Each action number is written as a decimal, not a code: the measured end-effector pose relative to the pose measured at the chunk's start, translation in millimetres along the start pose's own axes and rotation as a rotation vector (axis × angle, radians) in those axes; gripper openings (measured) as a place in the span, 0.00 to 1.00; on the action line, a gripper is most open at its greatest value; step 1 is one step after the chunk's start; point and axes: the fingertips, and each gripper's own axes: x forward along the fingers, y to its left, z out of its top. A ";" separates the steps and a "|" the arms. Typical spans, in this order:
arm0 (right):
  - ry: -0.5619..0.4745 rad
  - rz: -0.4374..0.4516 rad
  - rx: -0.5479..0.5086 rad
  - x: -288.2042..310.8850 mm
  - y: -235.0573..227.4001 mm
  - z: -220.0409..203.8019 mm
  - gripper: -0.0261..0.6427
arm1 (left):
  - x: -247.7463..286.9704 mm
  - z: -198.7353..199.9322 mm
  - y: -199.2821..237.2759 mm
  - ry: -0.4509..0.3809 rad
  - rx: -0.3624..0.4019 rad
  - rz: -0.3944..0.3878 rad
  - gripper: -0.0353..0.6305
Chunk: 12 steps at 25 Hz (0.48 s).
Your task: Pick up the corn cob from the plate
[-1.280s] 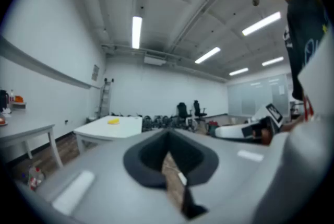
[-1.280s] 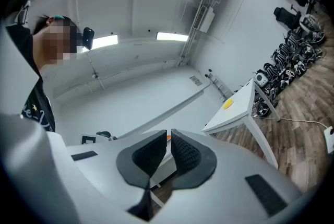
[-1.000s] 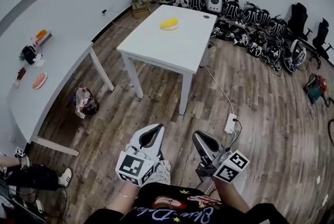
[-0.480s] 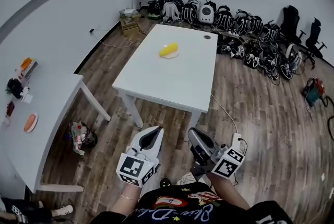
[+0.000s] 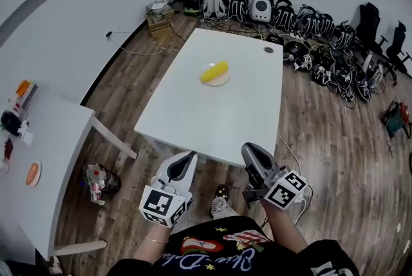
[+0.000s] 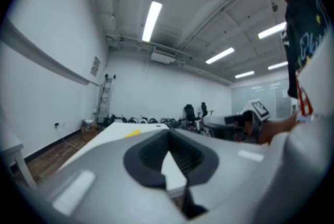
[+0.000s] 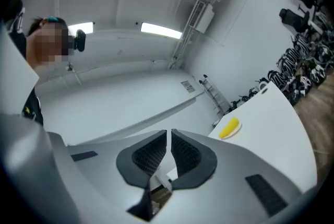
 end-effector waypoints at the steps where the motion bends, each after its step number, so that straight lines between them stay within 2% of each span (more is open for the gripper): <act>1: 0.016 -0.004 -0.027 18.9 -15.5 3.8 0.06 | 16.6 1.0 13.6 0.006 0.010 0.004 0.06; 5: 0.090 0.056 -0.092 86.1 -64.6 18.8 0.06 | 85.8 13.5 56.7 -0.012 0.031 -0.027 0.06; 8: 0.133 0.111 -0.142 124.4 -98.1 30.8 0.06 | 125.5 16.3 81.2 -0.034 -0.008 -0.027 0.06; 12: 0.232 0.163 -0.336 186.3 -142.4 52.8 0.06 | 163.9 16.2 101.2 -0.025 -0.009 -0.048 0.05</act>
